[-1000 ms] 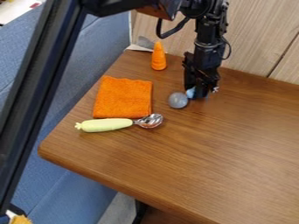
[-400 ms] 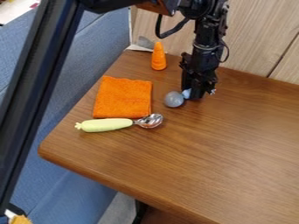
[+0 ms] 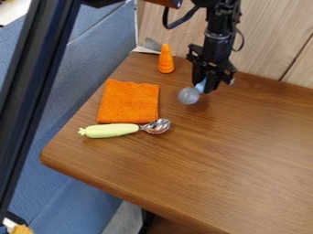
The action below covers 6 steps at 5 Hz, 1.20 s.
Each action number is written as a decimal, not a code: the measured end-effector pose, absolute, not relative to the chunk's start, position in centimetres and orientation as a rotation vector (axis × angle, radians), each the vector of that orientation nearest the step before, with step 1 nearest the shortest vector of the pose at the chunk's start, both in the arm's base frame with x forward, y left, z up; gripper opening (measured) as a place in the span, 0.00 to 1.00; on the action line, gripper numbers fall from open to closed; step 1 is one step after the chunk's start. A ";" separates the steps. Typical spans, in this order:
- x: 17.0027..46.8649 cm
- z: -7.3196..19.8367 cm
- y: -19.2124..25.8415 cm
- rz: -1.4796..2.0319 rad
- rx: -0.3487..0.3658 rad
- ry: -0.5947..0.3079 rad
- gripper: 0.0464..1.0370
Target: Move the blue object to the upper right part of the table
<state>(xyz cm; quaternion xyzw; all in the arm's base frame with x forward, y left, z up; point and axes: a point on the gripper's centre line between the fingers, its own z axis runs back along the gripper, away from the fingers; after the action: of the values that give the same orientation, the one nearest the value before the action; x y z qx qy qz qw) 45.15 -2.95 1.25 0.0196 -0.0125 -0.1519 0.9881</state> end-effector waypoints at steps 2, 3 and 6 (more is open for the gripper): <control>45.4 4.9 -8.6 -0.112 -0.074 -0.145 0.33; 45.0 5.4 -12.0 -0.059 -0.103 -0.149 0.33; 46.2 1.0 -16.8 0.002 -0.072 -0.135 0.33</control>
<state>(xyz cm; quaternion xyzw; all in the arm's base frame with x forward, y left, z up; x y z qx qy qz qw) 46.15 -16.81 0.97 -0.0362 -0.0677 0.0009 0.9971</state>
